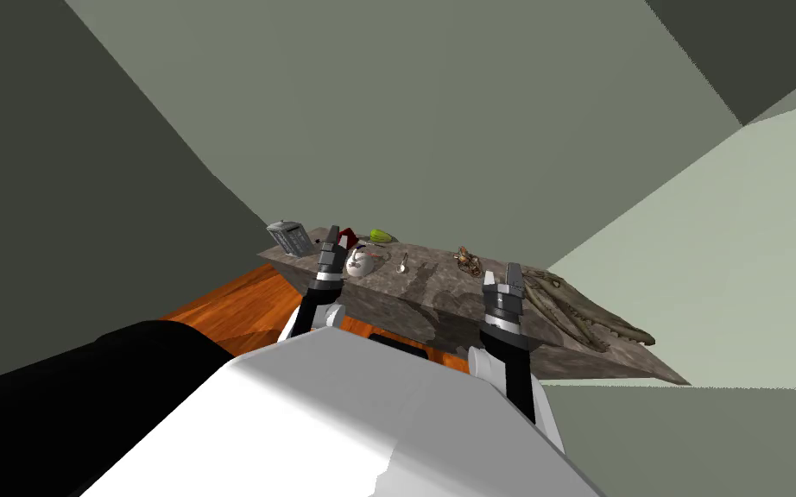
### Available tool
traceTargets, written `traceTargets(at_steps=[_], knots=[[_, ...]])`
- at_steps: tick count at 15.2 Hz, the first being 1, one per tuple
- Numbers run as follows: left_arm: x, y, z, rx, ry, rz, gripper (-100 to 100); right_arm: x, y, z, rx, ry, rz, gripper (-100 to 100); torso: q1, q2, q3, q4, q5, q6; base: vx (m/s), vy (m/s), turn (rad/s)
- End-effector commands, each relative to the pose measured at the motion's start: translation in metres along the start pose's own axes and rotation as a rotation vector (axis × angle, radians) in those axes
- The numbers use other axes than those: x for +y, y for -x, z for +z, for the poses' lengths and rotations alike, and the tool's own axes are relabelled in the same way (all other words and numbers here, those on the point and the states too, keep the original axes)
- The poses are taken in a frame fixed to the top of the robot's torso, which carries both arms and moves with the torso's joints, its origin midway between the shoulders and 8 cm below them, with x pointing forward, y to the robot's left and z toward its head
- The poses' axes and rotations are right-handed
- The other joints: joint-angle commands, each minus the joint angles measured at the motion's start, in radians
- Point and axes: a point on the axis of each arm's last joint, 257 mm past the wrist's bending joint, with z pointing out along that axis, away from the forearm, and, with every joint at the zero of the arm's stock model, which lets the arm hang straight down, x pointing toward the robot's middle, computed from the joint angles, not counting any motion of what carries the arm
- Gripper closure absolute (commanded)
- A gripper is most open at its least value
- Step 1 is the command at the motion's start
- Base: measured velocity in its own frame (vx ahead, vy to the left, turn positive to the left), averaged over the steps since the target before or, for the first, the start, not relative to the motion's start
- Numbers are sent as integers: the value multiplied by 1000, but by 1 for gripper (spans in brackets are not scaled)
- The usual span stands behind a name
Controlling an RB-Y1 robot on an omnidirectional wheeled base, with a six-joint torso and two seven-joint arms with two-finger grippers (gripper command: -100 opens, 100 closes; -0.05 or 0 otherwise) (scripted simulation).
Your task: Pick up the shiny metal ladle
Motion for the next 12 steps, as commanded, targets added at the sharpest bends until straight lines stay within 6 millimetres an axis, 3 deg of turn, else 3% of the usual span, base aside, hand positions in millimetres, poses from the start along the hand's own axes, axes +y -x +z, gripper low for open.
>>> traceTargets(at_steps=[1, 5, 12], knots=[[6, -4, 1, 38, 11, 32, -100, 0, 0, 0, 0, 0, 0, 0, 0, 0, 0, 0, 0, 0, -4, -1, -78], [20, -8, 2, 92, 41, 96, -100, 0, 0, 0, 0, 0, 0, 0, 1, 1, 0, 0, 0, 0, -12, 9, -153], [69, -1, 9, 176, 159, 284, -100, 0, 0, 0, 0, 0, 0, 0, 2, 1, 1, 0, 0, 1, -20, 17, -222]])
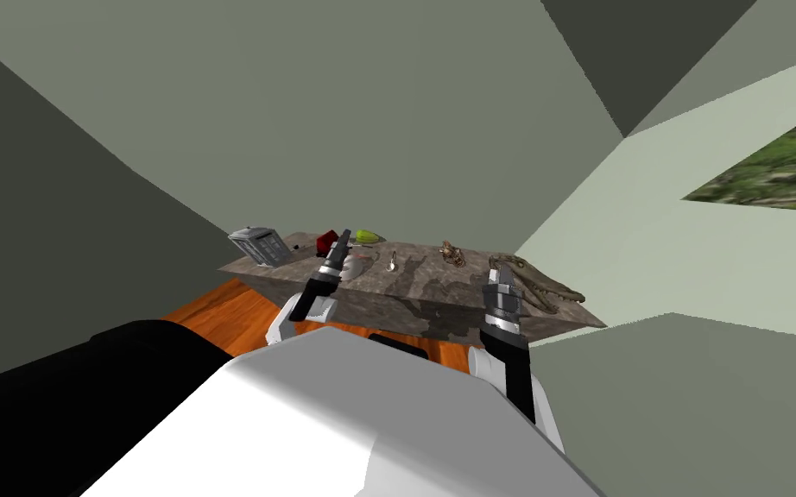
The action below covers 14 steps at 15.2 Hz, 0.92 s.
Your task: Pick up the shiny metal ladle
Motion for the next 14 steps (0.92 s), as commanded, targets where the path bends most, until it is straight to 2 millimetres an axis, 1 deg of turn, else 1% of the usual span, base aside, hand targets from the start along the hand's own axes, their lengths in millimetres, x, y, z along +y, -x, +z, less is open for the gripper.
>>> traceTargets(at_steps=[1, 2, 3, 4, 5, 6, 7, 8, 9, 10, 12, 13, 14], knots=[[19, 3, 5, 18, 44, 75, -100, 0, 0, 0, 0, 0, 0, 0, 0, 0, 0, 0, 0, 0, -21, 15, -255], [24, 2, 5, 23, 64, 75, -100, 0, 0, 0, 0, 0, 0, 0, 0, 0, 0, 0, 0, 0, -22, 21, -225], [24, 2, 5, 23, 65, 75, -100, 0, 0, 0, 0, 0, 0, 0, 0, 0, 0, 0, 0, 0, -15, 21, -83], [38, 7, 9, 31, 96, 131, -100, 0, 0, 0, 0, 0, 0, 0, 0, 0, 0, 0, 0, 0, -19, 16, -262], [42, 7, 8, 35, 112, 131, -100, 0, 0, 0, 0, 0, 0, 0, 0, 0, 0, 0, 0, 0, -20, 22, -263], [42, 7, 8, 35, 112, 131, -100, 0, 0, 0, 0, 0, 0, 0, 0, 0, 0, 0, 0, 0, -14, 20, -67], [55, 14, 12, 39, 141, 188, -100, 0, 0, 0, 0, 0, 0, 0, 0, 0, 0, 0, 0, -1, -17, 15, -237], [58, 13, 12, 41, 153, 188, -100, 0, 0, 0, 0, 0, 0, 0, 0, 0, 0, 0, 0, 0, -20, 20, -271], [61, 13, 11, 44, 164, 188, -100, 0, 0, 0, 0, 0, 0, 0, 0, 0, 0, 0, 0, 0, -16, 20, -88], [72, 22, 16, 42, 186, 246, -100, 0, 0, 0, 0, 0, 0, 0, 0, 0, 0, 0, 0, -1, -17, 16, -225], [81, 21, 14, 50, 221, 245, -100, 0, 0, 0, 0, 0, 0, 0, 0, 0, 0, 0, 0, 0, -20, 21, -182], [91, 32, 18, 46, 244, 303, -100, 0, 0, 0, 0, 0, 0, 0, 0, 0, 0, 0, 0, 0, -21, 19, -292], [95, 32, 17, 49, 259, 303, -100, 0, 0, 0, 0, 0, 0, 0, 0, 0, 0, 0, 0, 0, -25, 25, -298]])
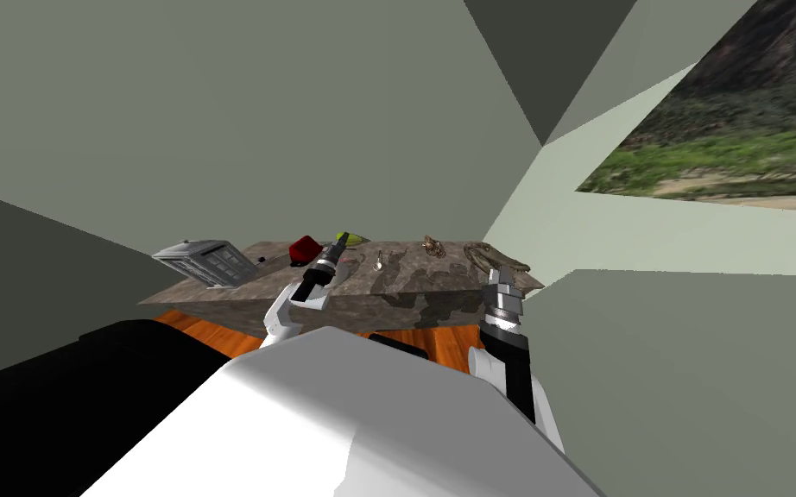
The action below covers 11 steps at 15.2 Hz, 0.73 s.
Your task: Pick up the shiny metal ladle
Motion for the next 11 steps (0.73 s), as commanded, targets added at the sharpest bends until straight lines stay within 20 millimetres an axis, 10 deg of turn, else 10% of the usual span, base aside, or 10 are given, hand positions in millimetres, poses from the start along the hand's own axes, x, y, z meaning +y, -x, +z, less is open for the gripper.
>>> traceTargets(at_steps=[1, 11], knots=[[12, -1, 3, 10, 43, 21, -100, 0, 0, 0, 0, 0, 0, 0, 0, 0, 0, 0, 0, 0, -19, 25, -105], [82, 22, 14, 21, 254, 178, -100, 0, 0, 0, 0, 0, 0, 0, 1, 0, 0, 0, 0, 0, -20, 25, -216]])
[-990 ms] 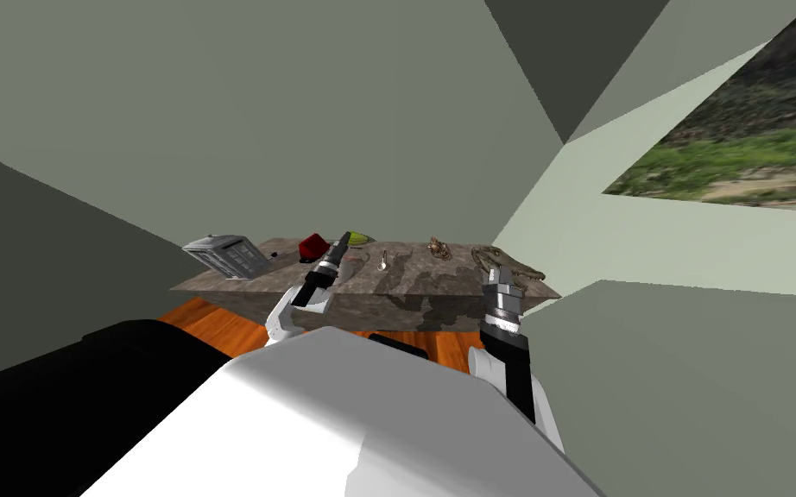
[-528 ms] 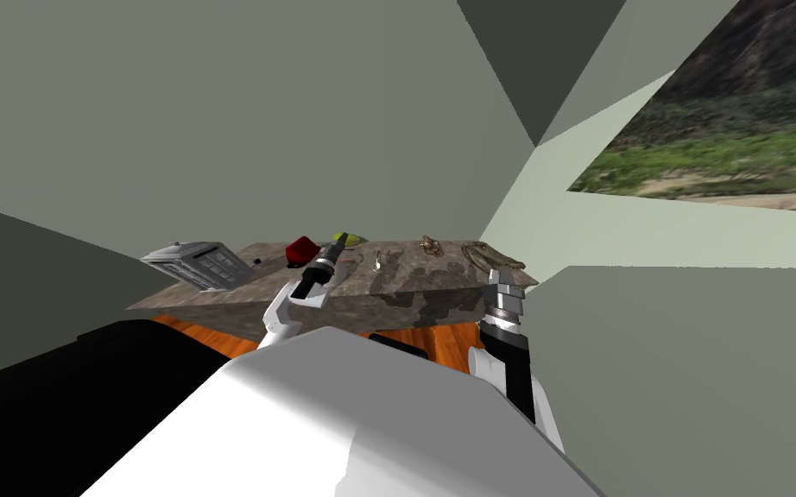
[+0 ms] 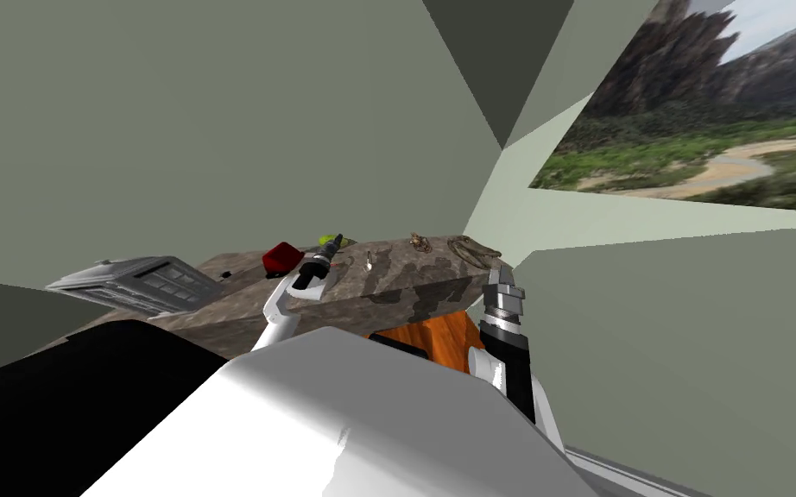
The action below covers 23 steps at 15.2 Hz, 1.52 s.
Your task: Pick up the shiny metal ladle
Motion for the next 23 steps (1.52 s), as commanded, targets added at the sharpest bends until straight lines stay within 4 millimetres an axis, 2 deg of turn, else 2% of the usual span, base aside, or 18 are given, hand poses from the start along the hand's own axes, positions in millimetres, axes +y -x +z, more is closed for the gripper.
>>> traceTargets(at_steps=[1, 2, 4, 5, 7, 8, 10, 11, 14, 15, 18, 19, 22, 23], knots=[[9, 0, 1, 8, 28, 8, -100, 0, 0, 0, 0, 0, 0, 0, 0, 0, 0, 0, 0, 0, -12, 19, 28], [26, 10, 8, -2, 76, 54, -100, 0, 0, 0, 0, 0, 0, 0, 0, 0, 0, 0, 0, 0, -19, 15, -231], [33, 6, 7, 12, 105, 53, -100, 0, 0, 0, 0, 0, 0, 0, -1, 0, 0, 0, 0, 1, -22, 24, -253], [50, 17, 13, 0, 150, 96, -100, 0, 0, 0, 0, 0, 0, 0, 0, 0, 0, 0, 0, 0, -19, 32, -308], [59, 13, 11, 18, 185, 94, -100, 0, 0, 0, 0, 0, 0, 0, 0, 0, 0, 0, 0, 1, -23, 36, -250], [75, 25, 16, 5, 228, 133, -100, 0, 0, 0, 0, 0, 0, 0, 0, 0, 0, 0, 0, 0, -30, 35, -306], [85, 21, 14, 25, 267, 130, -100, 0, 0, 0, 0, 0, 0, 0, 1, 0, 0, 0, 0, 1, -27, 38, -236], [100, 33, 17, 12, 309, 165, -100, 0, 0, 0, 0, 0, 0, 0, 1, 0, 0, 0, 0, 0, -30, 29, -327], [111, 28, 14, 35, 351, 161, -100, 0, 0, 0, 0, 0, 0, 0, 1, 0, 0, 0, 0, 0, -20, 31, -160], [129, 39, 15, 30, 404, 190, -100, 0, 0, 0, 0, 0, 0, 0, 0, -1, 0, 0, 0, 0, -16, 17, -273], [137, 35, 12, 48, 437, 186, -100, 0, 0, 0, 0, 0, 0, 0, 0, -1, 0, 0, 0, 0, -19, 29, -171], [153, 46, 12, 42, 486, 211, -100, 0, 0, 0, 0, 0, 0, 0, 0, -1, 0, 0, 0, -1, -25, 18, -238], [162, 42, 7, 64, 523, 206, -100, 0, 0, 0, 0, 0, 0, 0, 1, -1, 0, 0, 0, 0, -22, 32, -187], [178, 51, 6, 63, 575, 225, -100, 0, 0, 0, 0, 0, 0, 0, 0, -1, 0, 0, 0, 0, -19, 24, -322]])
